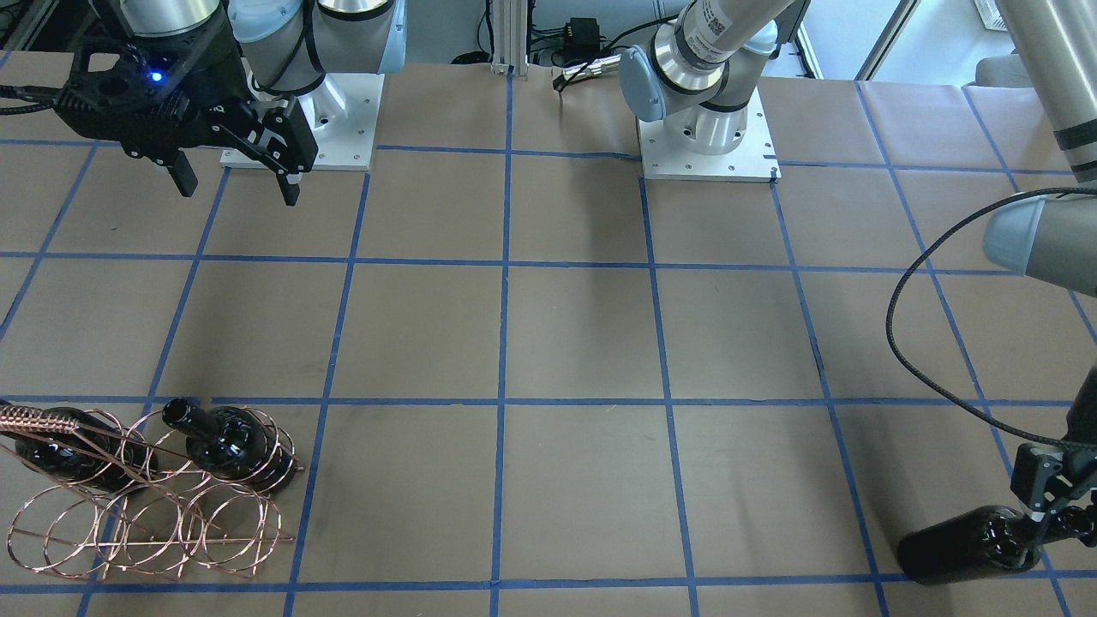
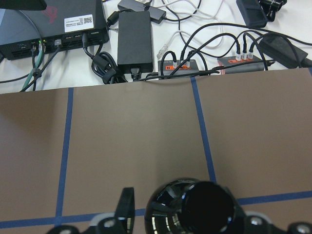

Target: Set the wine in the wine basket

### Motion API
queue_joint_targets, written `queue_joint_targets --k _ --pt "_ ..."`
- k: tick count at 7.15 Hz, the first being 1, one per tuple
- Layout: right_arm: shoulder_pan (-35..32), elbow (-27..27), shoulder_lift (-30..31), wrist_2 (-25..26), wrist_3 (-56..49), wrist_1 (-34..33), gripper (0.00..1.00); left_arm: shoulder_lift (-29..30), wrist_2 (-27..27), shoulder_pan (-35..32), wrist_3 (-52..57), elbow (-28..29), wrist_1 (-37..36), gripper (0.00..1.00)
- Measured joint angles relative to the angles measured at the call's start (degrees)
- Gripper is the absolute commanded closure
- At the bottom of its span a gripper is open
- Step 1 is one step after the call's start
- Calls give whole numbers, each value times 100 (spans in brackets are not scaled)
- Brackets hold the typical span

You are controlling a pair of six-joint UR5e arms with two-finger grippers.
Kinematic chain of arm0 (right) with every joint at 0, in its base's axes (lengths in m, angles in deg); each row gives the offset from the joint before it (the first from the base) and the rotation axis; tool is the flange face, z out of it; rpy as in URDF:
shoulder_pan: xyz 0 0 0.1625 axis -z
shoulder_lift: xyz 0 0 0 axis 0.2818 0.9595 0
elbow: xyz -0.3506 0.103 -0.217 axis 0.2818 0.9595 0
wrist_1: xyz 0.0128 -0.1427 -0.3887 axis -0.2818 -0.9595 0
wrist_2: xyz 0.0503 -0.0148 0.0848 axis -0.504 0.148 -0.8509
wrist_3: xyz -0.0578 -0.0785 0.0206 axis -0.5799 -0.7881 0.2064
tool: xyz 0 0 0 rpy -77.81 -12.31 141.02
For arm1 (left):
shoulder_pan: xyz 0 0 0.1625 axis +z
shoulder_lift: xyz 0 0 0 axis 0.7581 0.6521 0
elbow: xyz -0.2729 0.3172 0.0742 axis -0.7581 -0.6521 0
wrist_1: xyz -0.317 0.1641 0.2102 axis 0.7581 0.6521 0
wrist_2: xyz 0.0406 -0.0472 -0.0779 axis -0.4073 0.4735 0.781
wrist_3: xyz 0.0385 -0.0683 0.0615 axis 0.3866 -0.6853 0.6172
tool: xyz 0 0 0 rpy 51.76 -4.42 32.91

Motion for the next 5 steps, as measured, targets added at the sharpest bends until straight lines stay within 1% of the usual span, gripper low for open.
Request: queue_joint_targets --k 1,2,3,4,5 --pt "-1 0 15 -1 1 6 0 -4 19 -6 -9 4 5 37" --pt "-5 -1 27 -4 1 11 0 -10 81 -20 -14 21 9 37" --pt "-7 -1 29 -21 -1 23 0 -15 190 -29 -17 38 11 39" --pt "-8 -1 28 -53 -2 38 0 -13 278 -32 -18 47 9 54" --pt "-8 -1 29 -68 -1 49 0 -5 316 -28 -16 43 14 56"
